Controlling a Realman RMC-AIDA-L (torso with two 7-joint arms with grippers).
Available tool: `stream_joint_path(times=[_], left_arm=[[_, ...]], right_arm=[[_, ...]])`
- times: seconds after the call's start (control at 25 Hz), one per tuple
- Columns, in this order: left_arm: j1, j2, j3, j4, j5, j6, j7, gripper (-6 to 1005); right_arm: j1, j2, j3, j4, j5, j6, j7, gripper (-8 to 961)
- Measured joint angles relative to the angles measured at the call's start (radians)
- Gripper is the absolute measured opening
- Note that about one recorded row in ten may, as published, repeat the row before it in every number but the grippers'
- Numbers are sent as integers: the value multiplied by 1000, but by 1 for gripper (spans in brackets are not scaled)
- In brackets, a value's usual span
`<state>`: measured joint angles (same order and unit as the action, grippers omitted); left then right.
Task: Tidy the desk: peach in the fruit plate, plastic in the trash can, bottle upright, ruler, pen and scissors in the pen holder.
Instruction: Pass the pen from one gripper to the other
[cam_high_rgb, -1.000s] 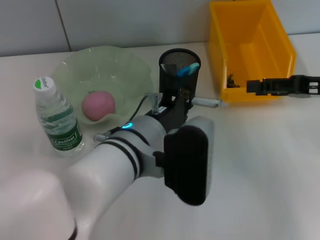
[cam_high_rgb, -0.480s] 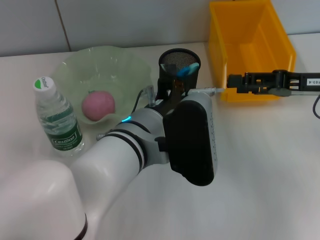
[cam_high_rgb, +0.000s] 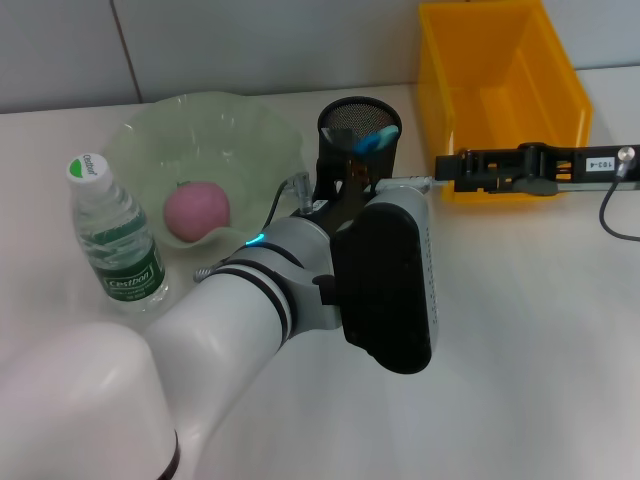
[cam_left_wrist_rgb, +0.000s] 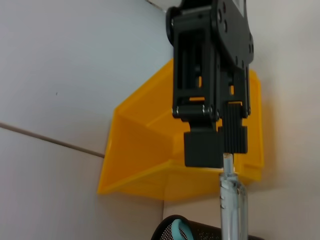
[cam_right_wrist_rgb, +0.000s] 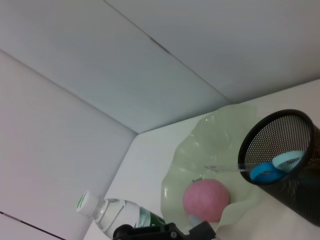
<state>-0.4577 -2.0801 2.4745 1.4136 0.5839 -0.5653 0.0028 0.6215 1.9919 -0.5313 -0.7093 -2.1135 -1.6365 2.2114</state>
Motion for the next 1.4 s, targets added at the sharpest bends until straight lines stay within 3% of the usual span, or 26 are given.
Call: stream_joint_path(times=[0.72,1.04,1.4], left_arm=[[-1,0,-4,-10,4,-13,-1,143],[-4,0,-5,-16,5,-13,-1,143],[-12,0,-3,-16,5,-26,-1,143]], right_arm=[[27,3,-44,24,-2,41,18,719],[27,2,-45,24,3,41,25,500],[35,6,-45,24,4,41,26,437]])
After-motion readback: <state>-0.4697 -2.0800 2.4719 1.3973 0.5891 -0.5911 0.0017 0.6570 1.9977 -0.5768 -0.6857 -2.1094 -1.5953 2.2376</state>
